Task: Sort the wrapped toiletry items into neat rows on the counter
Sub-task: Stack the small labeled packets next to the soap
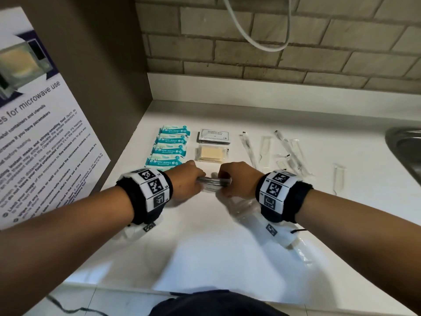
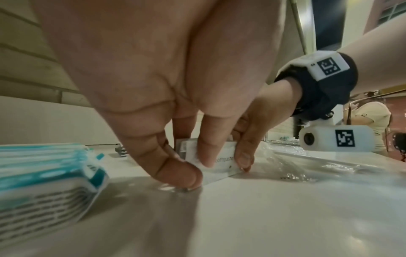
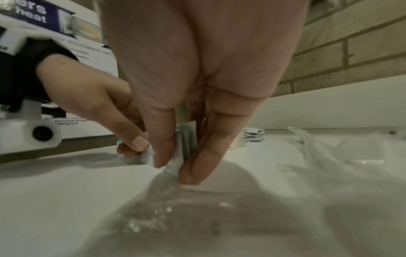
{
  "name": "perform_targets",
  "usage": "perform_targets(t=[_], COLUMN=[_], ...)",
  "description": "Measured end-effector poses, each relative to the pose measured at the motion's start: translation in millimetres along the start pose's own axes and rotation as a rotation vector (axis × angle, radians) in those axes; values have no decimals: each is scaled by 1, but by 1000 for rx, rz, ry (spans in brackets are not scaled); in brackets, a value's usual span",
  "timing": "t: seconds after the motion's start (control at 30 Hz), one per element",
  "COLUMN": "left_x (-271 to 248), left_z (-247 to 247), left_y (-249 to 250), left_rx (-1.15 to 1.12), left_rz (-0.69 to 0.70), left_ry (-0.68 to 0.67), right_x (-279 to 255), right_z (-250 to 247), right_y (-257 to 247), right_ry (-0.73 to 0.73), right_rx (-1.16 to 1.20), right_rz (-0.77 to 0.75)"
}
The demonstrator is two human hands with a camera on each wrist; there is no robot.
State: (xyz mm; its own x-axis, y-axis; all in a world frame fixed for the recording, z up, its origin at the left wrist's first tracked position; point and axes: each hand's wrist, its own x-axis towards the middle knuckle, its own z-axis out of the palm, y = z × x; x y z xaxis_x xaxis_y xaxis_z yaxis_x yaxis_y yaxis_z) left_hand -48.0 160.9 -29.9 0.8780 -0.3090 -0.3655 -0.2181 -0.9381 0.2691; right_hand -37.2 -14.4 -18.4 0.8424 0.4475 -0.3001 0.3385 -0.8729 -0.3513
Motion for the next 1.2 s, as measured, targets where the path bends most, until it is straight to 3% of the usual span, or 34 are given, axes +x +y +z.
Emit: perform_targets(t=[0.2, 0.47, 0.73, 0.97, 1.2], left_x=[-2, 0, 1, 12, 21], left_z=[0, 5, -6, -16, -14], left_y=[-1, -2, -6, -10, -4], left_rx=[-66, -156, -241, -432, -362], left_rz=[43, 11, -27, -111, -218], left_ry=[123, 176, 169, 82, 97], right_x=[0, 2, 9, 12, 22], right_z=[1, 1, -5, -16, -12], right_y=[3, 5, 7, 8, 7], right_ry=[44, 66, 55, -64, -48], right_rx=[-35, -23, 73, 438, 389], right_rz=[-36, -4, 68, 196, 265])
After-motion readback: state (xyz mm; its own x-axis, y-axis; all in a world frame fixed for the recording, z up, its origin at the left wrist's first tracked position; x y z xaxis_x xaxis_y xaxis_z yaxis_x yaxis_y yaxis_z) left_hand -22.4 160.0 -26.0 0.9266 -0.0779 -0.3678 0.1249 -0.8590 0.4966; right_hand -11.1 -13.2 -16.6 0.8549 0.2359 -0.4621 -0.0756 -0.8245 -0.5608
